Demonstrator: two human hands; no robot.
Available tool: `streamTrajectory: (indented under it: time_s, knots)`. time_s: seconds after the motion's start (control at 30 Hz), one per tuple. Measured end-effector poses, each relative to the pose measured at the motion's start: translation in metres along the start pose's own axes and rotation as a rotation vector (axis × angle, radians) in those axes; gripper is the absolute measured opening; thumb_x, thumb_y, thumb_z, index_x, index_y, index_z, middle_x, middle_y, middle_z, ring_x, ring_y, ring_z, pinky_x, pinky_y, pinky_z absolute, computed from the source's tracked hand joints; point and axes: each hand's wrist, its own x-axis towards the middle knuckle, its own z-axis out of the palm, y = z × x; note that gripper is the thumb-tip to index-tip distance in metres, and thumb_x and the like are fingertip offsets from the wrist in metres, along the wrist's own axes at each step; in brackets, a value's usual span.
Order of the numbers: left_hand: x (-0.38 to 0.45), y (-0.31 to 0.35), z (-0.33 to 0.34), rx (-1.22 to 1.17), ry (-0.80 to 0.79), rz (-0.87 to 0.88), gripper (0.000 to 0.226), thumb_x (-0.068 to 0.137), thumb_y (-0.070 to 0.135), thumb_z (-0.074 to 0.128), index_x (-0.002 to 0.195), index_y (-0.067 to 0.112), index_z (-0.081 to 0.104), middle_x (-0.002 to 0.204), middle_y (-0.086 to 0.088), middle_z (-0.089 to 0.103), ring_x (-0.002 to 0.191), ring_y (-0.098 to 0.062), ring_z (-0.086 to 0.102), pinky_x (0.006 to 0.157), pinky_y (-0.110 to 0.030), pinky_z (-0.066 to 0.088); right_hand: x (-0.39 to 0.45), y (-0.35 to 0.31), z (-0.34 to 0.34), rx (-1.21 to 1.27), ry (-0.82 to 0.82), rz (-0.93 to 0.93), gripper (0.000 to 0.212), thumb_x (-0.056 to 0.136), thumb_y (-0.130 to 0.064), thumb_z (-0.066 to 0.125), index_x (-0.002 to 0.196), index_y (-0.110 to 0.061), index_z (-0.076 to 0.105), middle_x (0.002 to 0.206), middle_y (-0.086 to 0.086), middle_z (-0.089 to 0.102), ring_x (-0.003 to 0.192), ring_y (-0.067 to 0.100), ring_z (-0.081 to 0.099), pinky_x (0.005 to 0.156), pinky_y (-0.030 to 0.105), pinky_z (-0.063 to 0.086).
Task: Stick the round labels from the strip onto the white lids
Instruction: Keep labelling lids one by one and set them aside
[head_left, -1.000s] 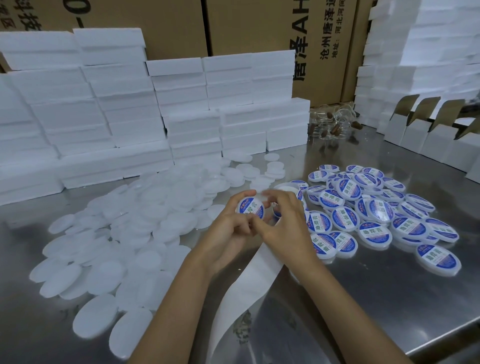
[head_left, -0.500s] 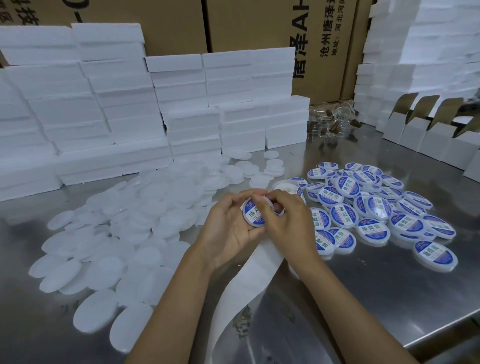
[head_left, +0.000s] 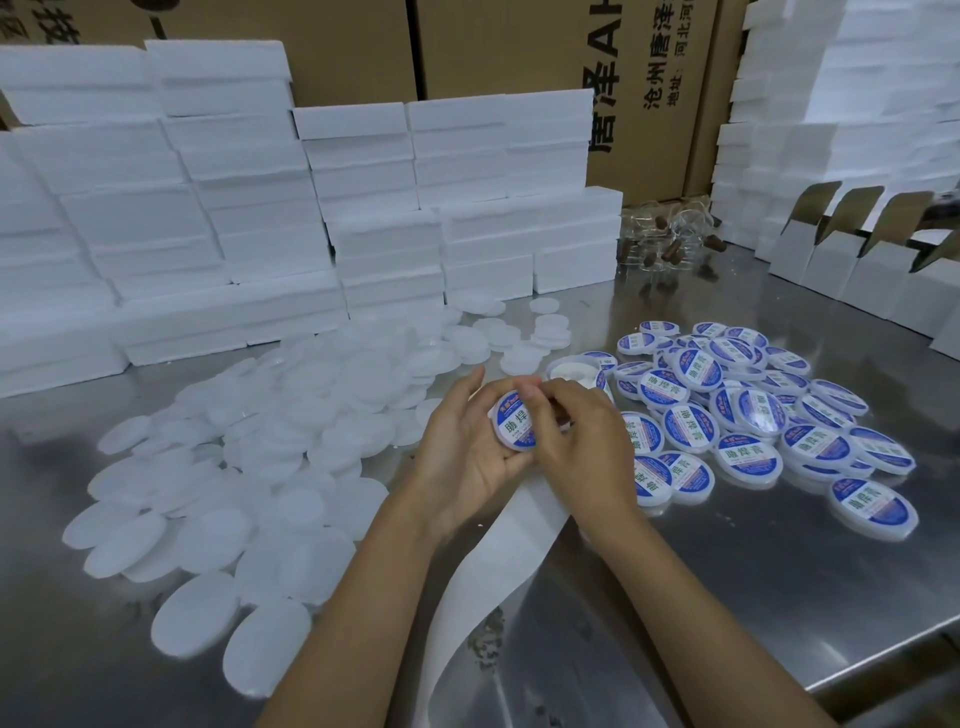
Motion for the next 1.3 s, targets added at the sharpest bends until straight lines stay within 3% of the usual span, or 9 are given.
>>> streamTrajectory:
  time_s: [0.13,0.3,0.47,0.63,0.83,1.0,1.1,1.2,1.3]
  knots:
    - [0.000,0.001,0.000,-0.016,0.026,0.009,0.053,0.105,0.038,0.041,0.132,-0.006,0.058,0.121,-0.020,0.068,0.104,-0.027,0.071,0.084,-0.038,0.061,0.002,0.004,0.000,0.043,-0.091,0.056,0.029,0.105,-0.033,0.045,0.095,-0.017,0.066,0.087,-0.004,0.065,0.086,0.018,0.056,0.079,0.044,0.048]
    - [0.002,0.004,-0.003,0.024,0.062,0.068,0.051,0.106,0.036,0.041,0.129,-0.006,0.059,0.107,-0.022,0.069,0.090,-0.029,0.074,0.072,-0.038,0.062,-0.003,-0.001,0.000,0.010,-0.235,0.039,0.044,0.082,-0.065,0.064,0.113,-0.035,0.061,0.105,-0.020,0.058,0.105,0.008,0.052,0.090,0.038,0.047]
    - [0.000,0.004,-0.003,-0.006,0.041,0.038,0.042,0.106,0.034,0.043,0.114,-0.002,0.062,0.098,-0.020,0.072,0.087,-0.030,0.074,0.074,-0.039,0.063,-0.002,0.001,-0.001,0.113,-0.178,0.035,0.022,0.094,-0.040,0.064,0.113,-0.031,0.070,0.101,-0.018,0.065,0.103,0.011,0.054,0.092,0.044,0.048]
    - [0.002,0.001,0.000,-0.018,0.030,0.025,0.040,0.105,0.033,0.044,0.112,-0.003,0.060,0.097,-0.020,0.072,0.088,-0.029,0.074,0.069,-0.038,0.062,0.000,0.006,-0.003,0.107,-0.156,0.020,0.024,0.104,-0.024,0.051,0.111,-0.018,0.072,0.100,-0.005,0.071,0.098,0.015,0.057,0.087,0.043,0.048]
    - [0.001,0.003,-0.003,0.006,0.028,0.050,0.042,0.105,0.036,0.043,0.111,-0.001,0.062,0.099,-0.021,0.071,0.086,-0.032,0.075,0.068,-0.037,0.062,-0.002,0.003,-0.001,0.031,-0.202,0.016,0.045,0.081,-0.068,0.057,0.110,-0.036,0.068,0.096,-0.019,0.064,0.099,0.008,0.053,0.088,0.037,0.047]
    - [-0.002,0.002,0.000,-0.100,0.025,0.000,0.040,0.101,0.031,0.049,0.096,-0.004,0.067,0.095,-0.023,0.070,0.084,-0.036,0.074,0.067,-0.042,0.063,0.000,0.009,-0.001,0.108,-0.176,0.028,0.025,0.099,-0.040,0.054,0.116,-0.033,0.071,0.098,-0.023,0.065,0.102,0.007,0.053,0.090,0.037,0.049]
    - [0.001,0.002,-0.002,-0.017,0.043,0.040,0.038,0.104,0.031,0.046,0.100,-0.002,0.064,0.098,-0.022,0.069,0.092,-0.036,0.072,0.069,-0.040,0.063,-0.001,0.009,-0.005,0.101,-0.249,0.026,0.027,0.098,-0.043,0.055,0.122,-0.038,0.067,0.104,-0.020,0.066,0.107,0.010,0.054,0.090,0.034,0.048]
    - [0.003,0.002,-0.003,0.004,0.042,0.086,0.035,0.105,0.030,0.044,0.108,0.000,0.062,0.098,-0.020,0.070,0.089,-0.031,0.073,0.072,-0.040,0.063,-0.004,0.004,-0.006,0.050,-0.259,0.016,0.049,0.078,-0.059,0.069,0.124,-0.044,0.060,0.113,-0.022,0.063,0.113,0.008,0.051,0.092,0.035,0.048]
    - [0.005,-0.001,-0.003,0.005,0.027,0.078,0.036,0.105,0.031,0.043,0.117,0.000,0.057,0.100,-0.020,0.073,0.088,-0.031,0.075,0.082,-0.044,0.063,-0.003,0.003,-0.006,0.011,-0.184,0.022,0.063,0.071,-0.059,0.078,0.125,-0.034,0.058,0.117,-0.016,0.060,0.113,0.009,0.052,0.093,0.040,0.050]
